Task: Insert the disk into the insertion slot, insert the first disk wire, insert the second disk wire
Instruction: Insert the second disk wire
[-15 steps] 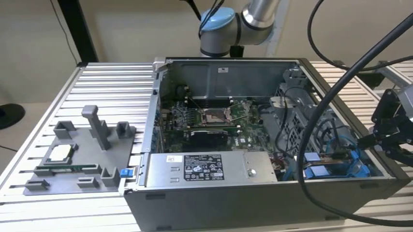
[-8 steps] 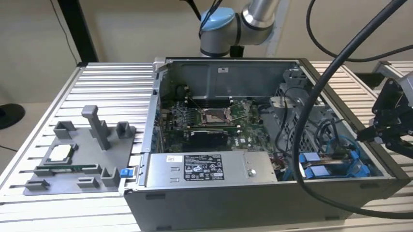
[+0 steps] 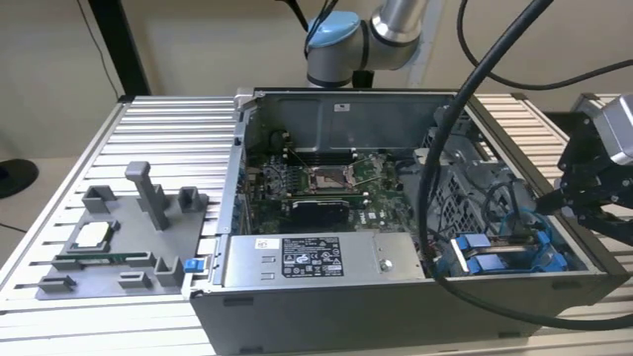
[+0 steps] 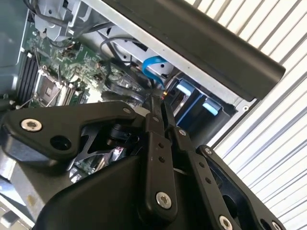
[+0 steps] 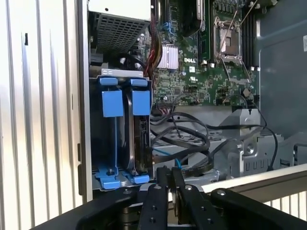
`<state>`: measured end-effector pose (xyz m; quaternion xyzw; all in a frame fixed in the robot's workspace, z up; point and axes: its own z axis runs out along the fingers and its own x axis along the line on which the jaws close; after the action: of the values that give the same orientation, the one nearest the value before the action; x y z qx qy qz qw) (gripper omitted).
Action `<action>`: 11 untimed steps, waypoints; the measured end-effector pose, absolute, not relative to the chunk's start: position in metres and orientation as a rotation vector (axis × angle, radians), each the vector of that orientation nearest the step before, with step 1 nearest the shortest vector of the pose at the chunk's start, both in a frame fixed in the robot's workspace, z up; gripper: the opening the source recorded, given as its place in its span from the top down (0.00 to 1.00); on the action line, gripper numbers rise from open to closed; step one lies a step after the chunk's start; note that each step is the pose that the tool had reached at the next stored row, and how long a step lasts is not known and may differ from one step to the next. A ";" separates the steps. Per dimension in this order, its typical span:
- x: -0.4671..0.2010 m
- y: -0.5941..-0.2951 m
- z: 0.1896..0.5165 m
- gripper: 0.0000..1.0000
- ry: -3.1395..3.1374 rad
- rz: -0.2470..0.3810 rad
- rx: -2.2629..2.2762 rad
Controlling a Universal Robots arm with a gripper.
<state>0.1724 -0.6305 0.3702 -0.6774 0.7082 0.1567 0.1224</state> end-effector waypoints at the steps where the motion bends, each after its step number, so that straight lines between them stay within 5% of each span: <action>1: 0.170 -0.630 0.370 1.00 2.068 0.457 -1.975; 11: 0.145 -0.630 0.372 1.00 2.081 0.451 -1.957</action>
<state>0.1448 -0.6296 0.3721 -0.6713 0.7140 0.1547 0.1247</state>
